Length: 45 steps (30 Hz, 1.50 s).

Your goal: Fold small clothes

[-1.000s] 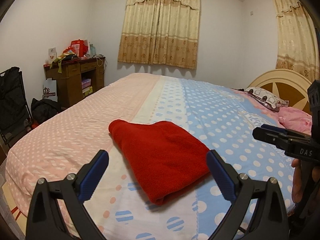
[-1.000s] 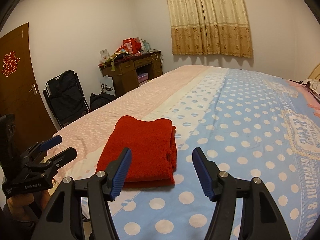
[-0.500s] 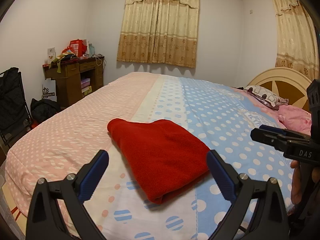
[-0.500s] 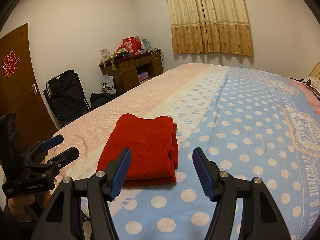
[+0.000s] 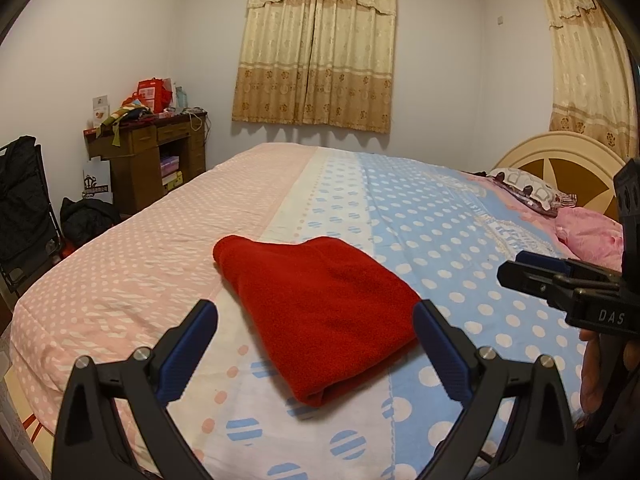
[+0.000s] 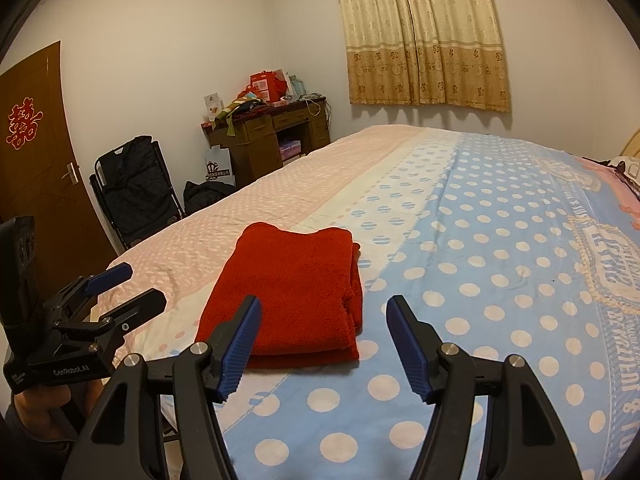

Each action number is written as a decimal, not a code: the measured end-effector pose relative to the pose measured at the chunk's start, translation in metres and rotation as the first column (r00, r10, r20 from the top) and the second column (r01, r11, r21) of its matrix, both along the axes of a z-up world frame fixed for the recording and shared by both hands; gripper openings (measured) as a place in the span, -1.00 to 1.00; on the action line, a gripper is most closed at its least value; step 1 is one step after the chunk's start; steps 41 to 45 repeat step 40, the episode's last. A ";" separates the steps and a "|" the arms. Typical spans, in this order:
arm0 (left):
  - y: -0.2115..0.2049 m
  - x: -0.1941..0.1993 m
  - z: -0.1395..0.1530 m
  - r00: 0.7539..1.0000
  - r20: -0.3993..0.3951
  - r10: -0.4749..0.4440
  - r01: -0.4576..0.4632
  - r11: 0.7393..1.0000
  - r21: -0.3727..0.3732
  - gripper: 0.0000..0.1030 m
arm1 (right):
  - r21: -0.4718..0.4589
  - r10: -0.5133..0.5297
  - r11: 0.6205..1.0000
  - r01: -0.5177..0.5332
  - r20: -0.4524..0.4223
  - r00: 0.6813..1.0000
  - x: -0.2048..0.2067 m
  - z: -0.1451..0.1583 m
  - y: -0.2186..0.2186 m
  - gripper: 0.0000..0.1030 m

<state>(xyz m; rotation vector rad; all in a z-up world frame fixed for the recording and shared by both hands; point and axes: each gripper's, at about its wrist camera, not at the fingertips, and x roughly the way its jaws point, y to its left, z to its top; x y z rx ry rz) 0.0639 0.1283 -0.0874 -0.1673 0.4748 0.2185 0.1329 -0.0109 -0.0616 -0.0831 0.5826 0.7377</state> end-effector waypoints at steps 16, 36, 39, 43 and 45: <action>0.003 0.002 0.006 1.000 -0.015 0.017 -0.017 0.999 0.050 1.00 | 0.005 0.011 1.000 -0.011 0.039 0.999 -0.006 0.005 0.000 0.30; 0.015 -0.003 0.012 0.997 0.018 0.079 -0.080 0.992 0.093 1.00 | -0.017 0.061 0.998 -0.061 0.057 0.996 -0.013 0.002 0.009 0.30; 0.017 -0.003 0.013 0.996 0.026 0.080 -0.082 0.993 0.084 1.00 | -0.020 0.068 0.998 -0.067 0.055 0.996 -0.013 0.000 0.011 0.30; 0.017 -0.003 0.013 0.997 0.028 0.078 -0.080 0.993 0.084 1.00 | -0.021 0.070 0.997 -0.069 0.053 0.996 -0.014 0.000 0.011 0.30; 0.017 -0.003 0.013 0.997 0.028 0.078 -0.080 0.993 0.084 1.00 | -0.021 0.070 0.997 -0.069 0.053 0.996 -0.014 0.000 0.011 0.30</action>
